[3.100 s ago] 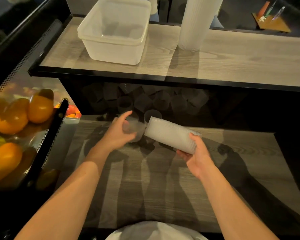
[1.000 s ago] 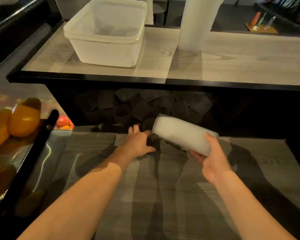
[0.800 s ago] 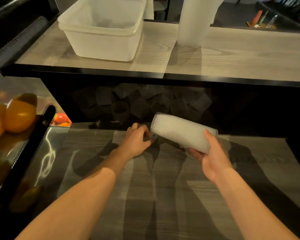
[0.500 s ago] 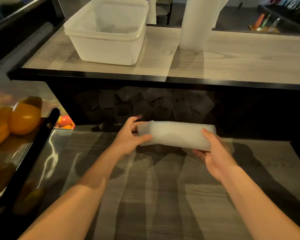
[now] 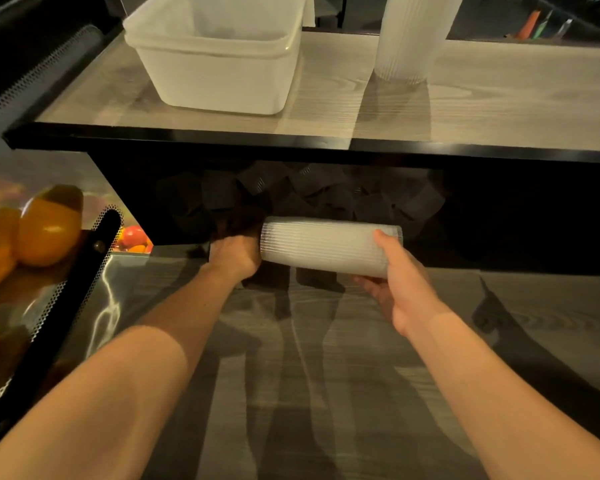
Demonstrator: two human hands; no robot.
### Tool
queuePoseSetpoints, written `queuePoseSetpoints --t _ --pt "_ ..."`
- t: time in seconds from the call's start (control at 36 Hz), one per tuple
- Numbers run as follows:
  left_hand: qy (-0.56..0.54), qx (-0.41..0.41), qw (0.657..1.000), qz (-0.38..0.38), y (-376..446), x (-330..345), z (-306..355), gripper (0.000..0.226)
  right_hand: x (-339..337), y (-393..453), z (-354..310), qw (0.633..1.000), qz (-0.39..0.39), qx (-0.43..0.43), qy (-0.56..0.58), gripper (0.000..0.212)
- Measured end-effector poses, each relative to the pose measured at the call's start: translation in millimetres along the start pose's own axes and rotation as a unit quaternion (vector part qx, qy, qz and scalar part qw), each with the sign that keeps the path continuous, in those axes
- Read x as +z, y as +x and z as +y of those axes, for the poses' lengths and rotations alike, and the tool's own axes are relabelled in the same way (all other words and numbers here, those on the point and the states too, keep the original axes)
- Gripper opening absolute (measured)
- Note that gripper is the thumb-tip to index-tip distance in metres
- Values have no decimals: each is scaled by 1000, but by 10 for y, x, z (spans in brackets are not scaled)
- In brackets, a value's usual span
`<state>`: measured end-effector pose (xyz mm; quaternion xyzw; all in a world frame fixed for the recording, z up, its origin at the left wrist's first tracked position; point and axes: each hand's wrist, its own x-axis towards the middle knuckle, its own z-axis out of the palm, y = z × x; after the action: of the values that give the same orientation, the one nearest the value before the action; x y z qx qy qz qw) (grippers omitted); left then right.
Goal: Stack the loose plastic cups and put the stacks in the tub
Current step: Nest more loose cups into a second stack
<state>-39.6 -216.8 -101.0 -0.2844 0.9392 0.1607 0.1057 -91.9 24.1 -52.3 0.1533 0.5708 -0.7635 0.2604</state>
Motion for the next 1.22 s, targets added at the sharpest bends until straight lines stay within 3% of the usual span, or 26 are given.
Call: queuePoseSetpoints --t 0.11,0.17,0.25,0.28,0.39,0.47,0.53,0.61,0.64,0.72,0.81,0.83,0.89,0.94,1.03,1.06,1.17,1.22 --pt "-28 -20 998 56 -21 23 -15 32 8 11 -14 1000 15 -9 -2 28" --pt "-151 -71 984 65 -45 42 -7 39 -1 32 -25 1000 25 -15 -7 19" --pt "-427 -121 894 64 -107 63 -34 37 -15 63 -30 999 42 -20 -8 17" --pt "-472 -123 870 75 -139 71 -55 38 -19 71 -30 999 45 -19 -5 17" --pt "-541 -91 830 97 -231 53 -172 74 -29 96 -25 999 48 -17 8 21" --pt "-551 -84 821 125 -243 28 -223 58 -29 106 -27 999 46 -15 18 24" --pt "-506 -59 846 159 -249 20 -273 54 -23 106 -37 998 51 -14 28 24" --pt "-259 26 955 142 -283 -28 -348 68 -9 99 -48 998 47 -17 37 24" --pt "-199 46 971 122 -293 -42 -365 74 -8 100 -50 998 41 -18 40 24" --pt "-235 68 964 102 -345 -121 -343 85 2 93 -68 999 26 -24 30 21" --pt "-419 25 899 126 -335 -176 -335 69 9 99 -111 999 31 -27 17 20" --pt "-487 -13 861 144 -320 -184 -347 56 9 95 -123 999 35 -25 23 20" --pt "-631 -85 753 165 -305 -190 -352 27 -1 95 -134 998 41 -23 32 20" --pt "-721 -102 670 146 -317 -165 -319 17 4 103 -111 999 40 -23 21 24" --pt "-789 -65 606 78 -357 -95 -177 19 54 112 -15 1000 20 -13 2 42" --pt "-796 -58 599 59 -371 -79 -120 27 82 105 23 1000 6 -6 2 43" --pt "-751 -44 658 -34 -440 -94 -16 57 156 82 138 999 -34 14 9 44" --pt "-683 -33 727 -54 -413 -119 -93 63 156 97 151 999 -30 19 17 45"
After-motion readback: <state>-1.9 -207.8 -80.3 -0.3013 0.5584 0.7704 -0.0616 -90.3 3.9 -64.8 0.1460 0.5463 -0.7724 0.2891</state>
